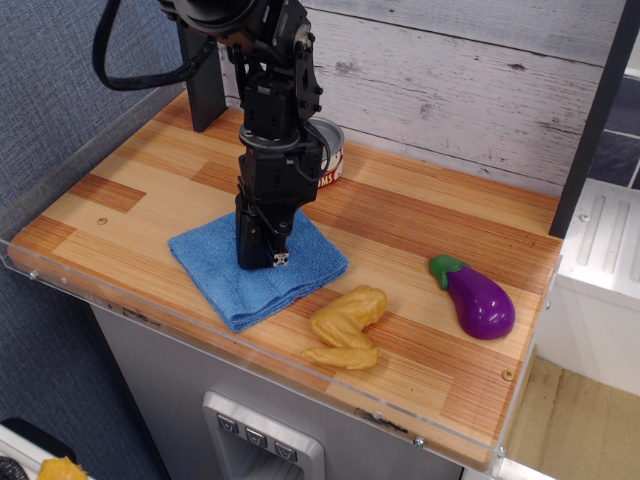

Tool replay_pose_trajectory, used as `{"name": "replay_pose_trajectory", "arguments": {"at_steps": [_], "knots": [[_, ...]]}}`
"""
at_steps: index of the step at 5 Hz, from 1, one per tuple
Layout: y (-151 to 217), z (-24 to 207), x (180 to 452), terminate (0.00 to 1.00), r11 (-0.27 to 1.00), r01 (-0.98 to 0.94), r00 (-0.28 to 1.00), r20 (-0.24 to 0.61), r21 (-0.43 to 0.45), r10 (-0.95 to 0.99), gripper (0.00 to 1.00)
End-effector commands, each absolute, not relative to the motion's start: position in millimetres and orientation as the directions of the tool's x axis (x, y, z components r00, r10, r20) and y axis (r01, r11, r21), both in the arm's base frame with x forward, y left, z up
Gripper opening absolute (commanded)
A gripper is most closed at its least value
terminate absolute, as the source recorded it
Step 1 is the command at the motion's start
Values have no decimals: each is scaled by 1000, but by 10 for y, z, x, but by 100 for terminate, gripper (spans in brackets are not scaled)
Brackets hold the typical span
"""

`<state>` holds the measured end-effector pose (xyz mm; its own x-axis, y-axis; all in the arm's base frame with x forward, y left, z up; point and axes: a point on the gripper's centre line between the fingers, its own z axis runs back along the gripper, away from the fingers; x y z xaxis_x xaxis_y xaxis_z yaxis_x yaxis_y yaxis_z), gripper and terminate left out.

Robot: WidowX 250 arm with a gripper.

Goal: Move the blue towel over to the left side of the table

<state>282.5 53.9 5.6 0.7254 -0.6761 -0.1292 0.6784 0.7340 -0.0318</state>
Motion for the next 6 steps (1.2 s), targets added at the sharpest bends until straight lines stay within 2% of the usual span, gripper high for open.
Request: {"name": "replay_pose_trajectory", "arguments": {"at_steps": [1, 4, 6], "knots": [[519, 78, 2715, 0, 722, 691, 722, -75, 29, -688, 0], [1257, -18, 2727, 0, 820, 568, 822, -85, 64, -563, 0], [1738, 37, 2676, 0, 872, 483, 875, -69, 73, -479, 0]]}}
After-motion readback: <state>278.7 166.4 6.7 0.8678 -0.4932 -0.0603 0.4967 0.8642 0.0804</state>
